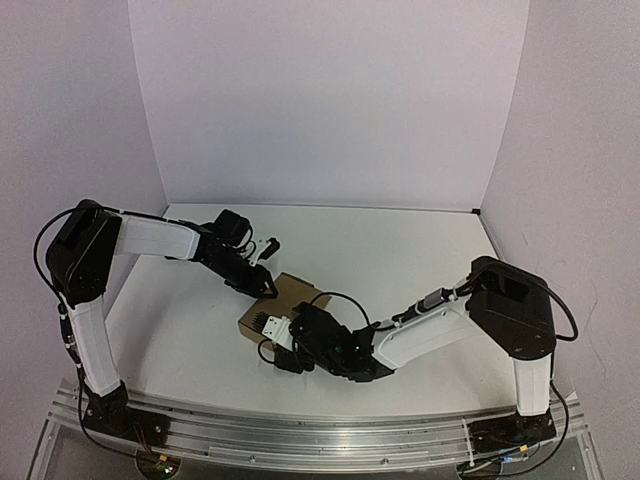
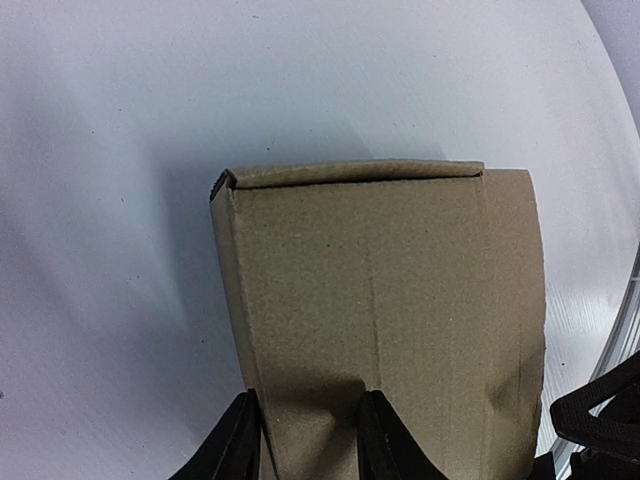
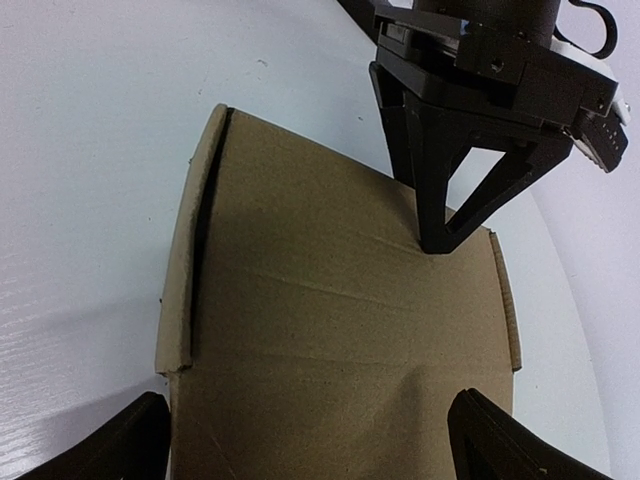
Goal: Fold the paper box
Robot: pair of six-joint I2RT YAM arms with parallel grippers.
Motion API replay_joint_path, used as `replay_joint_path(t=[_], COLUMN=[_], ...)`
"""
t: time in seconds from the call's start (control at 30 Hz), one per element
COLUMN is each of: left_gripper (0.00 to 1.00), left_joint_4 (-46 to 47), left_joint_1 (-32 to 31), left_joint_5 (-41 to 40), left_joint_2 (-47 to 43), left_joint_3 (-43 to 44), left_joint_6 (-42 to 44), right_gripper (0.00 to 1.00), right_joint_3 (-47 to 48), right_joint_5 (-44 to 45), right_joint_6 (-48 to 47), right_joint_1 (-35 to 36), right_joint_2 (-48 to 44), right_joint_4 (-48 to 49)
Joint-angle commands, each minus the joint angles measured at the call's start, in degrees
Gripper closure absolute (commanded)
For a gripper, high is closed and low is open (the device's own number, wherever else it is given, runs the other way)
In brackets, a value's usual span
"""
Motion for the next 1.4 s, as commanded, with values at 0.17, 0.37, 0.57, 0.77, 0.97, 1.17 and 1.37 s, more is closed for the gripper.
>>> replay_joint_path(t=[0.17,0.37,0.57,0.77,0.97,1.17,1.37], left_gripper=[0.68,0.69,0.69,0.69,0.69,0.69,0.69], left_joint_4=[-4.80,-4.57,-4.56,-4.49,-4.62,-4.27,-4.14], left_joint_1=[-0.42,-0.42,-0.42,-0.42,-0.42,-0.42,-0.43], left_joint_5=[-1.17,-1.27,-1.34,-1.31,-1.18,-1.17,-1.20], left_joint_2=[0.82,1.21,1.18,1.01,1.30,1.13,0.85], left_joint_3=[-1.44,-1.29,-1.49,-1.46,-1.35,-1.75,-2.02], left_joint_6=[0.93,0.90,1.01,0.75,0.53,0.13,0.04], right_gripper=[0.02,0.02,0.02,0.06,0.18,0.22,0.45], right_joint_3=[2.93,1.26,-0.66,0.47,-5.11,-6.36,-6.10], right_joint_5=[-7.34,-15.23,-17.69,-13.42,-15.24,-15.19,-10.76], right_joint_6=[7.55,11.59,14.70,41.70,61.53,54.30,52.36], right_joint_1=[-0.05,0.10,0.08,-3.23,-2.56,3.20,3.34], right_joint_2=[-3.71,-9.77,-14.98,-19.67,-18.22,-11.80,-7.87], right_joint_4=[-1.64,-4.80,-5.39,-17.86,-23.15,-11.22,-6.13])
